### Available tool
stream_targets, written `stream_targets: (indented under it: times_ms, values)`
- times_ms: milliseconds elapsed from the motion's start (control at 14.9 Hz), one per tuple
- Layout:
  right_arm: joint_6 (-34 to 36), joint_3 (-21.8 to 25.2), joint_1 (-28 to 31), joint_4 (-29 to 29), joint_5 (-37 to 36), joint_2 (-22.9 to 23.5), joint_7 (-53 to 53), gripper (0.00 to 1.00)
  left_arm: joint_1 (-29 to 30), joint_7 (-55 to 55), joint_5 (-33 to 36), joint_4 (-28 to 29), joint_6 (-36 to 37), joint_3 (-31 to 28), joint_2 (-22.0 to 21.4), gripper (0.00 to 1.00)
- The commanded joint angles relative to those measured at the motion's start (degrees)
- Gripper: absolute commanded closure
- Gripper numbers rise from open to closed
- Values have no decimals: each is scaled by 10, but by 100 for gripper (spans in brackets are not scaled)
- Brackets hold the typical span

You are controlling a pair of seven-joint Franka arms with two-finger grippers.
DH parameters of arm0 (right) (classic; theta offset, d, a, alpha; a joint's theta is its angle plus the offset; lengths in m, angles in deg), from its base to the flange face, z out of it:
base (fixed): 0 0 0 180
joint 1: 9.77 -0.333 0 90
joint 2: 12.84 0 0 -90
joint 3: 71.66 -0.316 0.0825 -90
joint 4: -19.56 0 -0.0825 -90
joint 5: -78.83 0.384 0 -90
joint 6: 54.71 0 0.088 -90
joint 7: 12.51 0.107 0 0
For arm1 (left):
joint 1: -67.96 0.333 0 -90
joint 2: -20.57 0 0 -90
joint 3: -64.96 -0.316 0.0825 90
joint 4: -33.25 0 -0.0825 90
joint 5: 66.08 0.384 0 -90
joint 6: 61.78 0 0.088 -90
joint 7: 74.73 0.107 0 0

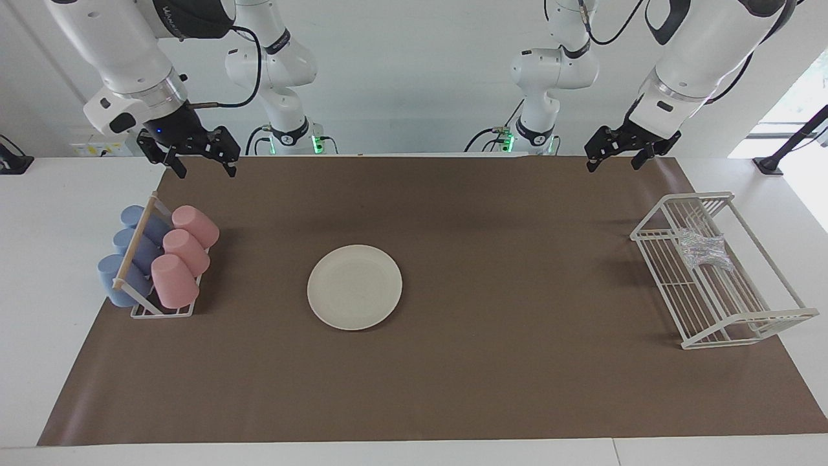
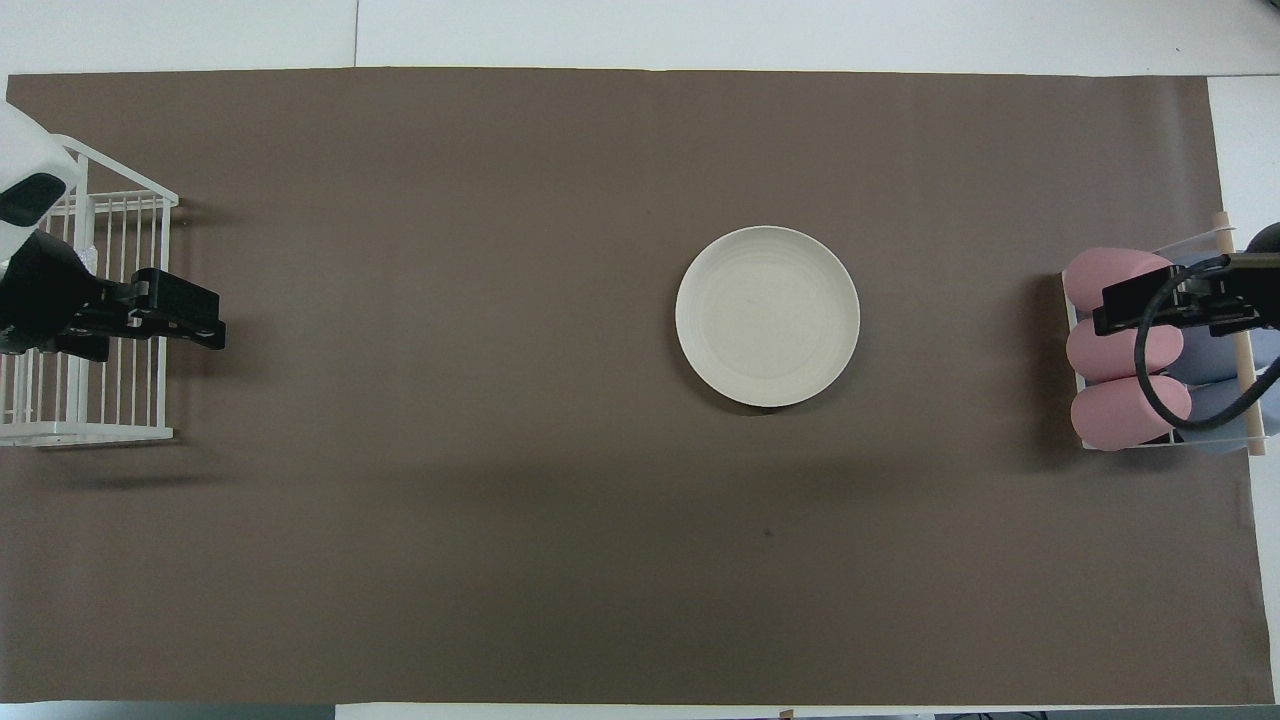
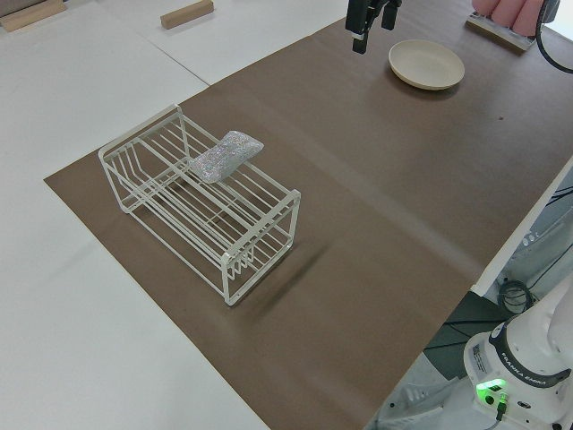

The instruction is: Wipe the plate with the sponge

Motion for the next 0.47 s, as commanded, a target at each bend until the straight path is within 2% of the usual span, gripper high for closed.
stream_targets:
  times_ms: [0,404]
  values:
    - [-8,-1,-1,-2,-12,-3,4,0,3,0,-7,11,-7,-1,-11,0]
    - [-8,-1,-1,-2,-10,-3,7,0,8,0,-7,12,-8,-1,-11,0]
